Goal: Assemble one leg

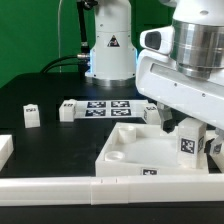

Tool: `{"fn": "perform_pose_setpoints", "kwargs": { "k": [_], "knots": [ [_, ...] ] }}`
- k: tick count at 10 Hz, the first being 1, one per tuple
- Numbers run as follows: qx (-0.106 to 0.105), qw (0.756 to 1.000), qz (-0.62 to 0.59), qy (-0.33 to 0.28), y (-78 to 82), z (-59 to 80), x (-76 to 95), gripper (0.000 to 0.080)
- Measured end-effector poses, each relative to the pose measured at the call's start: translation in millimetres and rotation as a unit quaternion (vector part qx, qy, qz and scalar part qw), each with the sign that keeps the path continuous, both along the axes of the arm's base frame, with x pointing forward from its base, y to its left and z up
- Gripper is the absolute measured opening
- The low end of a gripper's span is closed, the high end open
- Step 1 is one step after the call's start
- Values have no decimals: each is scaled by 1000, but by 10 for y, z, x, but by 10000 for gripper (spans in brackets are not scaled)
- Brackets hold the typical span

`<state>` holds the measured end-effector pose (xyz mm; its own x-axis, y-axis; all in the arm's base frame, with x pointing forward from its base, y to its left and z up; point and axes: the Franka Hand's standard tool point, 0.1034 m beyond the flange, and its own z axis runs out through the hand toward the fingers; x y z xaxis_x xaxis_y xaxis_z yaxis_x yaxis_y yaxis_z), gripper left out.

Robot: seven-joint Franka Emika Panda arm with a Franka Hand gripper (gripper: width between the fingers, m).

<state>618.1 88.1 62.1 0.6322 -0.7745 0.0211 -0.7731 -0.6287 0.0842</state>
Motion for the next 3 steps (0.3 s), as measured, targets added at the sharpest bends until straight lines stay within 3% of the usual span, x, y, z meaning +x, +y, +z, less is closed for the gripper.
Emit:
{"fn": "perform_pose_setpoints", "kwargs": {
  "k": [3],
  "knots": [
    [0, 1000, 0, 0, 0, -3, -1, 649]
  ]
}}
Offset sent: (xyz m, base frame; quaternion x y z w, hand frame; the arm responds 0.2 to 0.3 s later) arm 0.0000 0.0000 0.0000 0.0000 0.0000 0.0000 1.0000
